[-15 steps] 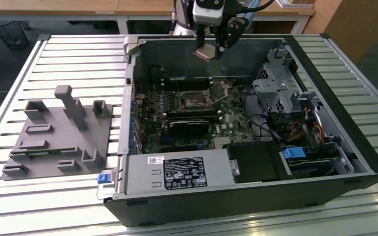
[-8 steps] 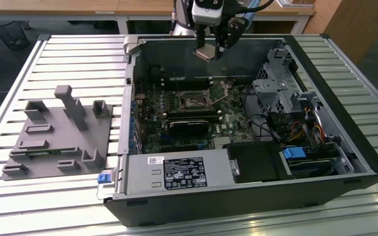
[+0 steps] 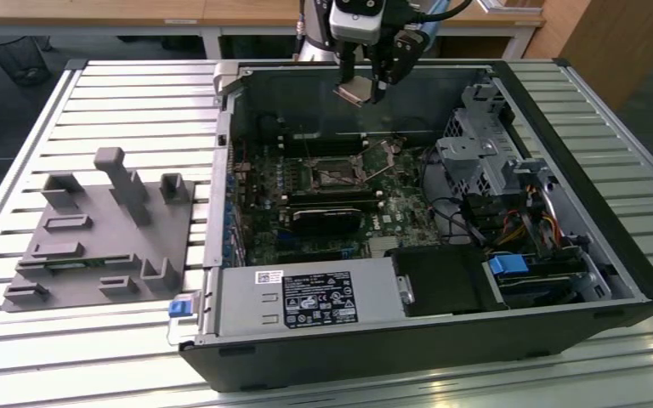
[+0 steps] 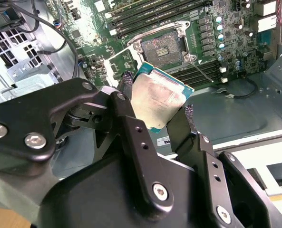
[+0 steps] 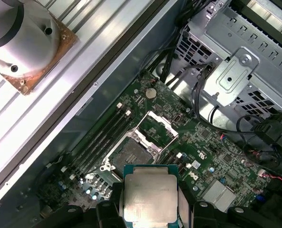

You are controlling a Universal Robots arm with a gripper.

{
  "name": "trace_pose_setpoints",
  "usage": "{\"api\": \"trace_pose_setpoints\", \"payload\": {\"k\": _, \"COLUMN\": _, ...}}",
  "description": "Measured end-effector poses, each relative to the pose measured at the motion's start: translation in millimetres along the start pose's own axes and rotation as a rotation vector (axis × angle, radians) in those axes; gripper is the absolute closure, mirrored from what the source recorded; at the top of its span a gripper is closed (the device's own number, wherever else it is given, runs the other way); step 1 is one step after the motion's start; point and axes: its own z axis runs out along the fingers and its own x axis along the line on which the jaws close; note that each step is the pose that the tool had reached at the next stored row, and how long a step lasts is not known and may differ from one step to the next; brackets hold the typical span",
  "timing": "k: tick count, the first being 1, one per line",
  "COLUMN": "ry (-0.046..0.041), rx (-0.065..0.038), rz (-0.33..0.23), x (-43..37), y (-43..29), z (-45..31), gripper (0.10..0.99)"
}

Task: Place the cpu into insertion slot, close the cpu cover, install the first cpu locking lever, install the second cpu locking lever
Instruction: 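Place the cpu into insertion slot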

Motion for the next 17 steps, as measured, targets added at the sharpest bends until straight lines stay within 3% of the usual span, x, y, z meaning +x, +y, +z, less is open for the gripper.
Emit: {"api": "trace_pose_setpoints", "payload": {"k": 17, "ry": -0.0036, "rx": -0.001, "rz": 0.04, "x": 0.0, "y": 0.0, "z": 0.1, "gripper": 0.545}}
